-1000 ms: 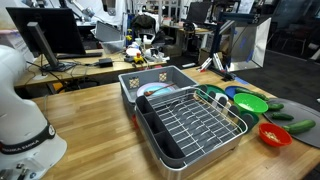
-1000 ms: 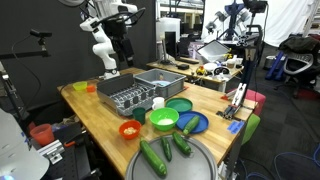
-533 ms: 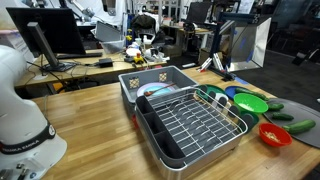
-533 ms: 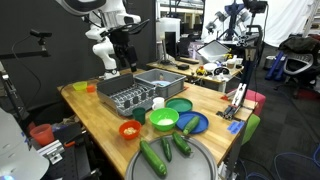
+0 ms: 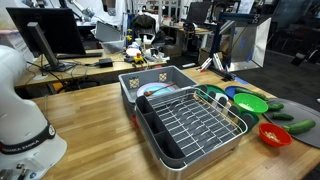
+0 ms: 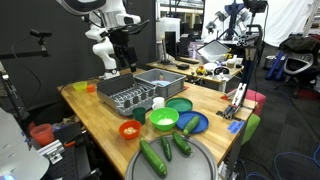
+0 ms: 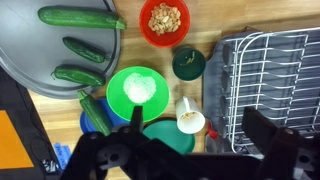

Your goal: Move the green bowl to the left edge of the table

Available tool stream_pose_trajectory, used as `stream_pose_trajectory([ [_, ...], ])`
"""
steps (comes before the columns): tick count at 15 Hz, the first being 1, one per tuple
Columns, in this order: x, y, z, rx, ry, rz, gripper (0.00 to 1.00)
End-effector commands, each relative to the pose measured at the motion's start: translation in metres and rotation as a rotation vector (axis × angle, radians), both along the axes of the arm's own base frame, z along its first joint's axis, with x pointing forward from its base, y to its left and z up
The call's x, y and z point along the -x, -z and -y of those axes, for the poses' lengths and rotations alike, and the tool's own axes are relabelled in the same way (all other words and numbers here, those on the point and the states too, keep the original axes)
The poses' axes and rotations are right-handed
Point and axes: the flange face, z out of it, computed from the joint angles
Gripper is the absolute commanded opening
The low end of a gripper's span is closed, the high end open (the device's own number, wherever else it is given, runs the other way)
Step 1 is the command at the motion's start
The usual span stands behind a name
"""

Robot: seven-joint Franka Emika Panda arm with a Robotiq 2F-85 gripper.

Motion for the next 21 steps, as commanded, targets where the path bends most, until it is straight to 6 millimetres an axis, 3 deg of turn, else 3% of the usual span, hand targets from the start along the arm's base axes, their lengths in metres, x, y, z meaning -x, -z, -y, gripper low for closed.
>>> stream_pose_trajectory([
  [1, -0.011, 0.013, 0.0, -0.045, -0.051, 0.0, 1.0],
  [6, -0.032, 0.062, 0.003, -0.03, -0.21, -0.055, 1.0],
  [12, -0.06, 0.13, 0.031, -0.097, -0.134, -0.104, 1.0],
  [21, -0.094, 0.174, 0.079, -0.087, 0.008, -0.113, 1.0],
])
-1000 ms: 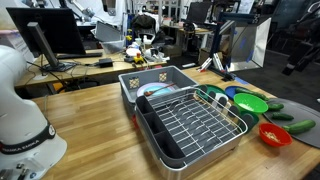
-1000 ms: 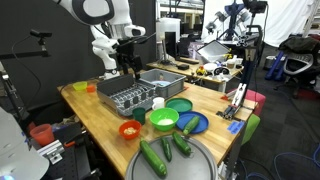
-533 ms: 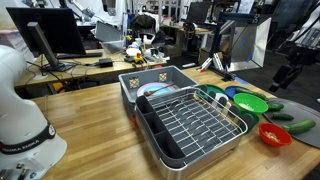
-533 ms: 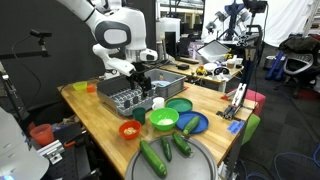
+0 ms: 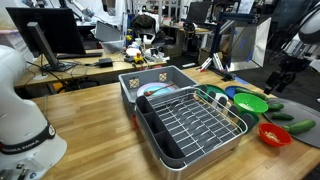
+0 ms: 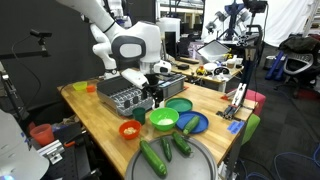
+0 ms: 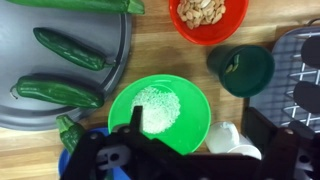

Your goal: Move the green bowl to the left edge of the table

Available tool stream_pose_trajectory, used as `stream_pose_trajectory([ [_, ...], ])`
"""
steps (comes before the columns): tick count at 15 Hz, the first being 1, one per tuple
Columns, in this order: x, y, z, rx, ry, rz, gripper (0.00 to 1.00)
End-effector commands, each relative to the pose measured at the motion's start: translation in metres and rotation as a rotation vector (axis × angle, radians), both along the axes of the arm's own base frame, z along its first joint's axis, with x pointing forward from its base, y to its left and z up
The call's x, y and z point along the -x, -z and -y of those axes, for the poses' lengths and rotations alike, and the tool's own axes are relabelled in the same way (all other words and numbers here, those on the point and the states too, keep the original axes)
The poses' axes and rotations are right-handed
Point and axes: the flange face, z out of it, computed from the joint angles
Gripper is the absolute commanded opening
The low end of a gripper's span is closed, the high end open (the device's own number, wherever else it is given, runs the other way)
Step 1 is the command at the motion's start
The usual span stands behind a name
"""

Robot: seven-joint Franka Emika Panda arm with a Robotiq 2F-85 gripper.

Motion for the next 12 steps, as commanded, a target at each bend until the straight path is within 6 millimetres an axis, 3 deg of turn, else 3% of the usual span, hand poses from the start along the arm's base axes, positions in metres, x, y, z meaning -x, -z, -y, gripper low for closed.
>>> stream_pose_trajectory([
  [1, -0.016, 0.011, 0.015, -0.007, 0.072, 0.001, 1.0],
  [2, -0.007, 0.006, 0.01, 0.004, 0.034, -0.002, 1.0],
  [10, -0.009, 0.007, 0.008, 0.004, 0.031, -0.004, 1.0],
  [12, -0.014, 0.018, 0.018, 0.032, 0.079, 0.002, 1.0],
])
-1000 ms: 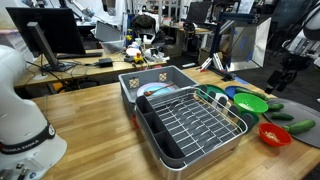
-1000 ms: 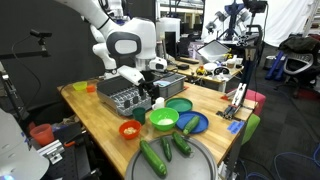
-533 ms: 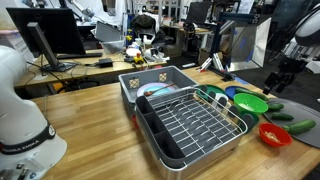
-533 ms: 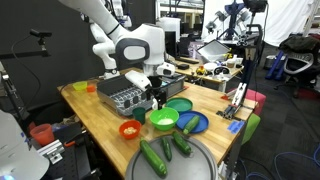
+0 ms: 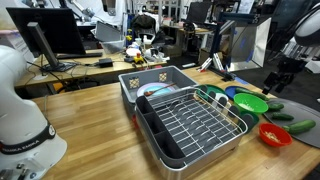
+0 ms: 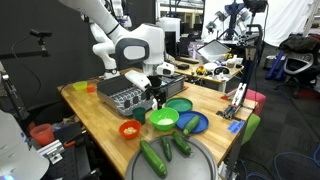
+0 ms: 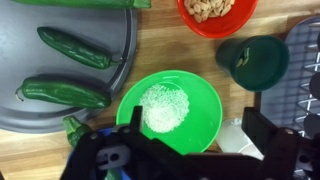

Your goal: Move the green bowl to the left edge of the table

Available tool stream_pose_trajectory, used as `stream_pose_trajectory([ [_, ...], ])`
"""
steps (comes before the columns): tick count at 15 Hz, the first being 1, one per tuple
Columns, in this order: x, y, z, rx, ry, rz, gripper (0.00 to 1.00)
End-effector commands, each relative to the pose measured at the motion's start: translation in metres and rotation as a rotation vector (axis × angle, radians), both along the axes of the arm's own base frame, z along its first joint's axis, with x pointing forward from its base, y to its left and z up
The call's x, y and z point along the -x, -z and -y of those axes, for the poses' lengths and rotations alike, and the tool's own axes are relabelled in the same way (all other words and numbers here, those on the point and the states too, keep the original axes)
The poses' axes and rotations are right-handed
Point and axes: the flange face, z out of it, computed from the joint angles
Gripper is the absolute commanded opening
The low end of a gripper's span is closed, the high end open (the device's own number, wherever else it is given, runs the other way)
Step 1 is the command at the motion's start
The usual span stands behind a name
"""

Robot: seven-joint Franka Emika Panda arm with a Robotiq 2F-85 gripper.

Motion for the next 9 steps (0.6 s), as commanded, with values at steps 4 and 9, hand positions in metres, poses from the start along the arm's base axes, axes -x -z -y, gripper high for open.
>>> stream_pose_trajectory([
  [4, -0.011, 0.033, 0.033, 0.051, 0.14, 0.01, 1.0],
  [9, -0.03, 0.062, 0.044, 0.013, 0.157, -0.015, 1.0],
])
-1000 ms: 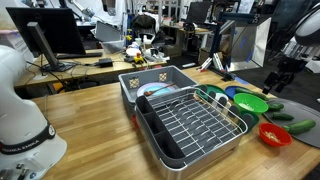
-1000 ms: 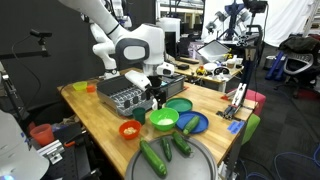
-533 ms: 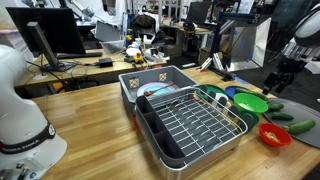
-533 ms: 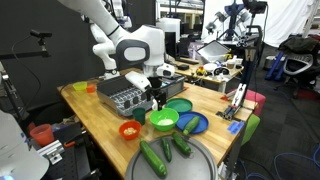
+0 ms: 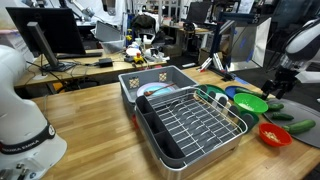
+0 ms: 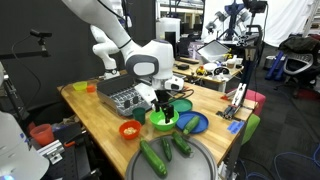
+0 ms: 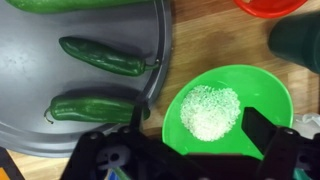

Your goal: Move the green bowl to the left edge of the table

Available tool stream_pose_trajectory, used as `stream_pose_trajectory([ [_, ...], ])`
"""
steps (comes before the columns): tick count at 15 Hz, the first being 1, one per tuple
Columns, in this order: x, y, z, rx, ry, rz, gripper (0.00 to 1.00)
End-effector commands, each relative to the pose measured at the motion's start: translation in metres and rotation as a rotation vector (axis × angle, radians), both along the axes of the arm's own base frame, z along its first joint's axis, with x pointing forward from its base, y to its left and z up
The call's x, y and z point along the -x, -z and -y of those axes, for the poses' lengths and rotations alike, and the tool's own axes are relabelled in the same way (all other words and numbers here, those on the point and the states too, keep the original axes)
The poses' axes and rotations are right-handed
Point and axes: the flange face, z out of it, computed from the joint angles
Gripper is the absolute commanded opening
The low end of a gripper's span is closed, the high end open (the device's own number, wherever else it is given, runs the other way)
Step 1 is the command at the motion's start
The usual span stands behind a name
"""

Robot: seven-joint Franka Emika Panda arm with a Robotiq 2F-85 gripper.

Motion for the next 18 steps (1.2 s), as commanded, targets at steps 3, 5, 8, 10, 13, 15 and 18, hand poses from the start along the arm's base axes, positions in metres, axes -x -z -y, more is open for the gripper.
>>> stream_pose_trajectory([
  [3, -0.03, 0.024, -0.001, -0.036, 0.003, -0.001, 1.0],
  [5, -0.037, 0.034, -0.004, -0.044, -0.007, -0.011, 1.0],
  [8, -0.039, 0.047, -0.006, -0.043, -0.007, -0.037, 1.0],
  [10, -0.039, 0.053, -0.005, -0.032, -0.008, -0.048, 1.0],
  [13, -0.038, 0.055, -0.005, -0.035, -0.009, -0.05, 1.0],
  [15, -0.039, 0.056, -0.005, -0.034, -0.008, -0.052, 0.95],
  [18, -0.039, 0.058, -0.005, -0.029, -0.006, -0.056, 0.7],
])
